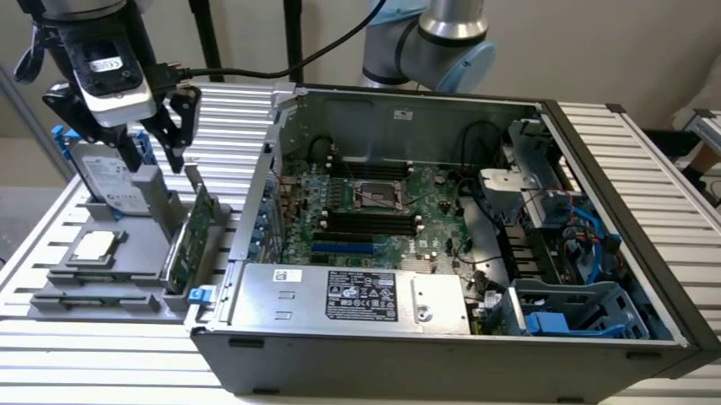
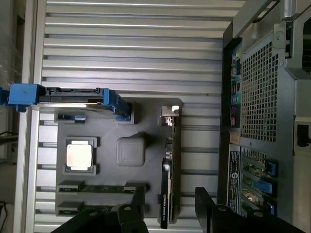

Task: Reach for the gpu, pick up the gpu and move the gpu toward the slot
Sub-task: 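Pick up the gpu and move the gpu toward the slot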

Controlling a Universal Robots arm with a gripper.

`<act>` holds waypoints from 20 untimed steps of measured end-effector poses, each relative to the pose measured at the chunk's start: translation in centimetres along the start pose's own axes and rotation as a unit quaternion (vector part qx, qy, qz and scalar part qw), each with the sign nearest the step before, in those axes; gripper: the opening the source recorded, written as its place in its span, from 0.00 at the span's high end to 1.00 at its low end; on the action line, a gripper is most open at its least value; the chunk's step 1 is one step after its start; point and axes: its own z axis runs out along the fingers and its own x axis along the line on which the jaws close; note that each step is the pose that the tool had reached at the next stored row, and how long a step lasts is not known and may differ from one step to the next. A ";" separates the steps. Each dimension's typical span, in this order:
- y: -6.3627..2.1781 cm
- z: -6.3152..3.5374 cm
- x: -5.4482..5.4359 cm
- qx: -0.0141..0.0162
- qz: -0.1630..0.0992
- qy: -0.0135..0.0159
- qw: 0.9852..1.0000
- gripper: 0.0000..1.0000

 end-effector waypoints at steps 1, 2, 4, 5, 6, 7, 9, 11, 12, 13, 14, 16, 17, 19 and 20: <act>-0.01 0.17 0.0 0.000 0.000 -0.001 1.000 0.46; -0.03 0.36 0.0 0.000 0.000 -0.001 1.000 0.46; -0.07 0.71 0.0 0.000 0.000 -0.002 1.000 0.46; -0.09 0.89 0.0 0.000 0.000 -0.002 1.000 0.46; -0.12 1.07 0.0 0.000 0.000 -0.002 1.000 0.46; -0.14 1.25 0.1 0.000 0.000 -0.002 1.000 0.46; -0.19 1.62 0.1 0.000 0.000 -0.003 1.000 0.46; -0.24 1.99 0.1 0.000 0.000 -0.003 1.000 0.46; -0.27 2.17 0.1 0.000 0.000 -0.003 1.000 0.46; -0.29 2.35 0.1 0.000 0.000 -0.003 1.000 0.46; -0.32 2.54 0.1 0.000 0.000 -0.004 1.000 0.46; -0.37 2.89 0.1 0.000 0.000 -0.004 1.000 0.46; -0.40 3.07 0.1 0.000 0.000 -0.004 1.000 0.46; -0.46 3.43 0.1 0.000 0.000 -0.004 1.000 0.46; -0.50 3.63 0.1 0.000 0.000 -0.004 1.000 0.46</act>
